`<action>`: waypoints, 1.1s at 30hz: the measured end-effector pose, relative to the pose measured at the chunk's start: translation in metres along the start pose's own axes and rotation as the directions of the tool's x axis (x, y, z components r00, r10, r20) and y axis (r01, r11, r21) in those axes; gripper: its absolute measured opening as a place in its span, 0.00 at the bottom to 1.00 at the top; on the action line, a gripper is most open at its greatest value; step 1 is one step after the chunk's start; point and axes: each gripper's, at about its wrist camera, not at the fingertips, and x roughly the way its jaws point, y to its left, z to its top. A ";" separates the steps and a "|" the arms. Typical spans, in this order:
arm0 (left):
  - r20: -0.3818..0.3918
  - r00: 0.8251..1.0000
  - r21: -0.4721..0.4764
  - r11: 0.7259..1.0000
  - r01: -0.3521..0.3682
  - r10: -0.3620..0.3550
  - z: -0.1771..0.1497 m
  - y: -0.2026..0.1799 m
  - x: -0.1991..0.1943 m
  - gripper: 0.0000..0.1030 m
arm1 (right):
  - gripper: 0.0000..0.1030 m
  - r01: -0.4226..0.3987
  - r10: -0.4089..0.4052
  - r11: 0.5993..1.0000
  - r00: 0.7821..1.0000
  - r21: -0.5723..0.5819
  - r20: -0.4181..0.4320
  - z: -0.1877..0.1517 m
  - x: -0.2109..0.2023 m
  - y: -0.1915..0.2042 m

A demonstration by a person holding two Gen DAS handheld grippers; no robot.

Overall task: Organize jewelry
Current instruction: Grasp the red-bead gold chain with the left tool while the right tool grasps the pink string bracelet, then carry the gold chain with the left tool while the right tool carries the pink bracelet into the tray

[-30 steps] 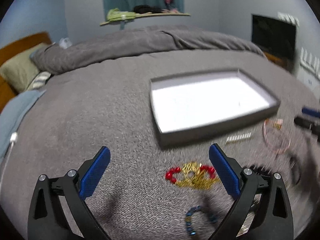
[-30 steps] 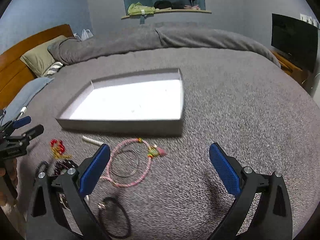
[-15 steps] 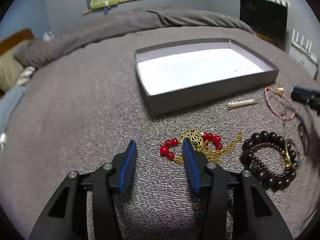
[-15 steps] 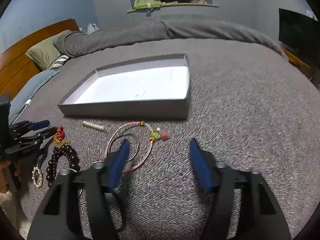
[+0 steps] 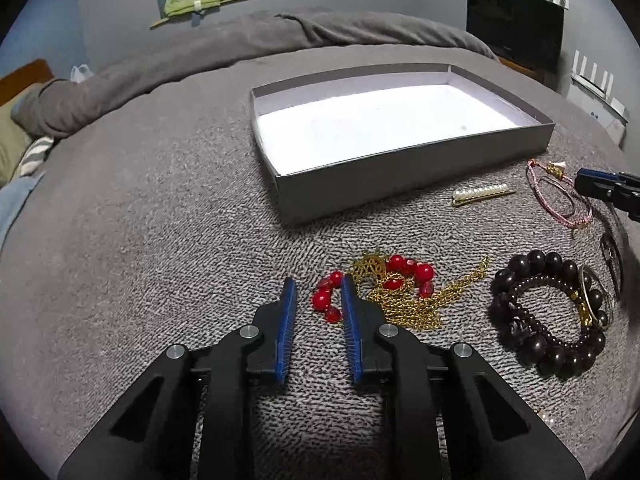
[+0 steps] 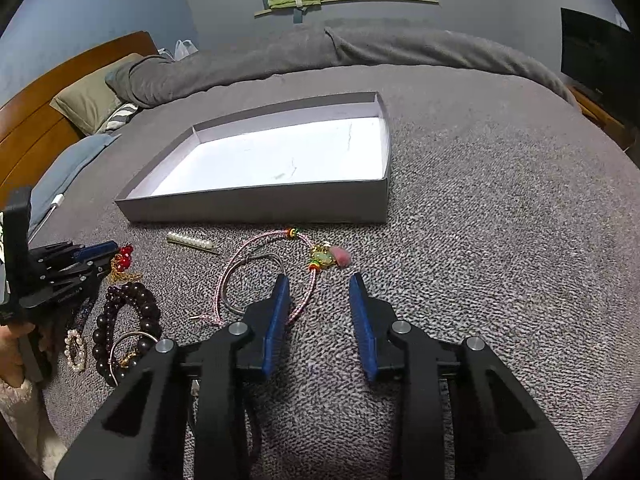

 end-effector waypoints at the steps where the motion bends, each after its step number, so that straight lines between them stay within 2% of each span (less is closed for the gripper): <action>1: 0.000 1.000 0.002 1.000 0.004 -0.004 0.000 0.000 0.000 0.20 | 0.30 0.006 -0.006 1.000 1.000 -0.009 -0.013 -0.001 0.003 0.002; 3: -0.002 1.000 0.004 1.000 0.013 -0.013 -0.003 0.000 0.000 0.17 | 0.28 0.018 -0.019 1.000 0.999 -0.024 -0.029 -0.003 0.010 0.004; 6: 0.001 1.000 0.010 1.000 0.023 -0.024 -0.003 0.000 0.000 0.13 | 0.10 0.017 -0.019 0.999 0.999 -0.036 -0.040 -0.003 0.015 0.009; 9: 0.015 0.999 -0.001 0.999 0.050 -0.050 -0.004 0.003 -0.004 0.10 | 0.03 0.015 -0.016 0.999 1.000 -0.033 -0.021 -0.004 0.011 0.009; 12: 0.045 0.997 -0.014 0.997 0.070 -0.069 -0.002 0.004 -0.013 0.09 | 0.03 -0.002 0.003 1.000 1.000 -0.026 0.025 -0.003 0.001 0.008; 16: 0.124 0.989 -0.033 0.996 0.087 -0.082 0.004 0.004 -0.037 0.09 | 0.03 -0.017 0.020 0.999 0.993 -0.033 0.114 0.000 -0.020 0.009; 20: 0.194 0.977 -0.042 0.994 0.102 -0.092 0.006 0.005 -0.057 0.09 | 0.03 -0.024 0.032 0.999 0.980 -0.044 0.195 0.003 -0.036 0.012; 27: 0.252 0.958 -0.044 0.987 0.154 -0.138 0.010 0.007 -0.073 0.09 | 0.03 -0.029 0.054 0.996 0.952 -0.086 0.302 0.005 -0.059 0.023; 30: 0.271 0.952 -0.034 0.987 0.158 -0.143 0.012 0.003 -0.078 0.09 | 0.03 -0.027 0.057 0.995 0.946 -0.097 0.320 0.006 -0.064 0.026; 33: 0.286 0.946 -0.028 0.986 0.165 -0.150 0.014 0.000 -0.084 0.09 | 0.03 -0.029 0.057 0.995 0.950 -0.096 0.308 0.007 -0.062 0.027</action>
